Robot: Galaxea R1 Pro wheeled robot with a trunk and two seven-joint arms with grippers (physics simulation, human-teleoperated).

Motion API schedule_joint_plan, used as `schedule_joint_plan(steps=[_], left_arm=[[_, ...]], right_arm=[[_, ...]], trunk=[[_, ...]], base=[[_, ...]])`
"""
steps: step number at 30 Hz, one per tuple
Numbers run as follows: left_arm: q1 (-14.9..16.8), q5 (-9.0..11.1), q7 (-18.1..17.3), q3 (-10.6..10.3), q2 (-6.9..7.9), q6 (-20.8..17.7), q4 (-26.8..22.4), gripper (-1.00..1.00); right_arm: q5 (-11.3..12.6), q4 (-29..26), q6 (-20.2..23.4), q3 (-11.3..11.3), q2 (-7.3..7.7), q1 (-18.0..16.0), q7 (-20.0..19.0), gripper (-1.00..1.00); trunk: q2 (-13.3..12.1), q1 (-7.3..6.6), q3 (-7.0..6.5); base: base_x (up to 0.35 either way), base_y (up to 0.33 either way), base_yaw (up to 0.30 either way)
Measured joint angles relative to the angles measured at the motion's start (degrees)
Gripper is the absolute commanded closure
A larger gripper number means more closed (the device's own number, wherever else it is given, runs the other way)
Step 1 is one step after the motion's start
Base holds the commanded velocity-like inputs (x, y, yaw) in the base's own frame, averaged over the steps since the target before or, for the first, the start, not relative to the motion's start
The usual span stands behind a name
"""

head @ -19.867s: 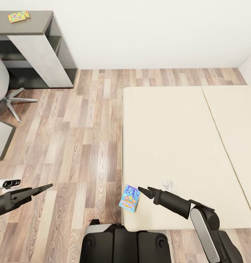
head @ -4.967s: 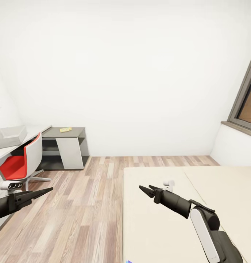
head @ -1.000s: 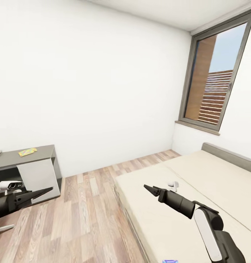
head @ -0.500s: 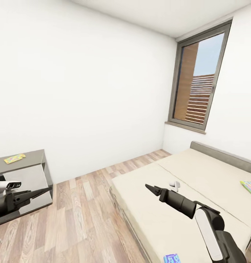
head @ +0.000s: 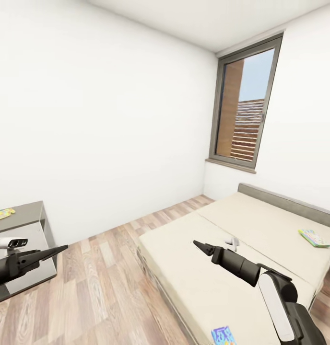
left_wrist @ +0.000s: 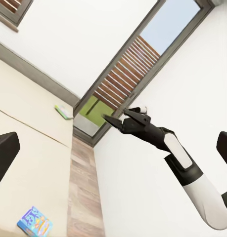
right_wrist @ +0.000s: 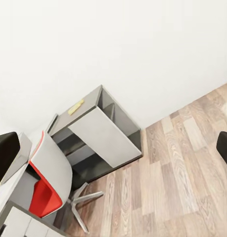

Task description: Put all the toys in the child's room - the three board games (two on the bed and one on the table), the two jigsaw puzzles on the table, and the tennis ball on the table - inside the toy box on the table in the child's room.

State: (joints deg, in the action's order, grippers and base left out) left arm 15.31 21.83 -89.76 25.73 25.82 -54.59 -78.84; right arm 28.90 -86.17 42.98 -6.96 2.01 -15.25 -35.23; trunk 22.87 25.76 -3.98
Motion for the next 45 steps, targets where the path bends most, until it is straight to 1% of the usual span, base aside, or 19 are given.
schedule_joint_plan(steps=[7, 14, 22, 28, 45], left_arm=[[0.0, 0.0, 0.0, 0.0, 0.0, 0.0, 0.0, -1.0], [0.0, 0.0, 0.0, 0.0, 0.0, 0.0, 0.0, -1.0], [0.0, 0.0, 0.0, 0.0, 0.0, 0.0, 0.0, -1.0], [0.0, 0.0, 0.0, 0.0, 0.0, 0.0, 0.0, -1.0], [0.0, 0.0, 0.0, 0.0, 0.0, 0.1, 0.0, -1.0]], right_arm=[[0.1, 1.0, 0.1, -1.3, 0.01, 0.0, -0.1, -1.0], [0.1, 1.2, 0.1, -1.5, 0.02, -0.1, -0.1, -1.0], [0.1, 1.3, 0.1, -1.6, 0.03, -0.1, -0.1, -1.0], [0.1, 1.3, 0.1, -2.6, -0.04, -0.1, -0.1, -1.0], [0.1, 1.3, 0.1, -3.0, -0.06, -0.1, -0.1, -1.0]], trunk=[[0.0, 0.0, 0.0], [0.0, 0.0, 0.0], [0.0, 0.0, 0.0], [0.0, 0.0, 0.0], [0.0, 0.0, 0.0]], base=[[-0.056, 0.168, -0.268], [-0.011, 0.054, -0.269], [-0.001, 0.219, -0.269], [0.0, 0.218, -0.27], [0.0, 0.022, -0.273]])
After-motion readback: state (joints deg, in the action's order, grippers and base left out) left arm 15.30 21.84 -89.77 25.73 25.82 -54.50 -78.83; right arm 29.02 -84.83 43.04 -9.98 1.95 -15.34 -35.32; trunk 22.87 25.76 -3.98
